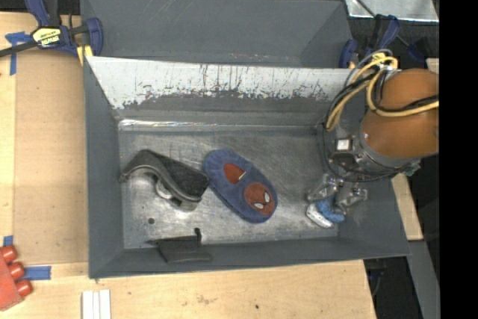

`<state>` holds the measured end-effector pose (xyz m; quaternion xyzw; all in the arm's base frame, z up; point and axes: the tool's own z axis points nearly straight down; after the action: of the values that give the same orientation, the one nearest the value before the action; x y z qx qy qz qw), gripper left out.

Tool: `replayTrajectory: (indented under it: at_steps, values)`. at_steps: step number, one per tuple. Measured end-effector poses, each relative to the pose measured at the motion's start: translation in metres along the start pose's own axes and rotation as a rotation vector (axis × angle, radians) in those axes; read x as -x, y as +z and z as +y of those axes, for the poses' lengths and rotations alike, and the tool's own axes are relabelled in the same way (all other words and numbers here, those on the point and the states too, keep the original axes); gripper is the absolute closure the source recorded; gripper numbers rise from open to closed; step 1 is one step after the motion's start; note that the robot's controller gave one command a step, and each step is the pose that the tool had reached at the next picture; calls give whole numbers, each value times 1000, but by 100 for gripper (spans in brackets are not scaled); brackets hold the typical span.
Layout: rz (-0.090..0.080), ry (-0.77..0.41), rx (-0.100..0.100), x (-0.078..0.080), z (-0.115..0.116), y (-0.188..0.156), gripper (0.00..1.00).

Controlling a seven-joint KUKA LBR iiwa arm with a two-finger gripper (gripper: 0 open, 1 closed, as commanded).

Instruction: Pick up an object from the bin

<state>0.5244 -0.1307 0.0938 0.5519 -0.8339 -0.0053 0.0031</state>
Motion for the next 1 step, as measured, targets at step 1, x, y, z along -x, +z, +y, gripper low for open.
replayTrajectory:
  at_steps: [1]
  values:
    - [-2, 1, -19, 1, -1, -49, 100]
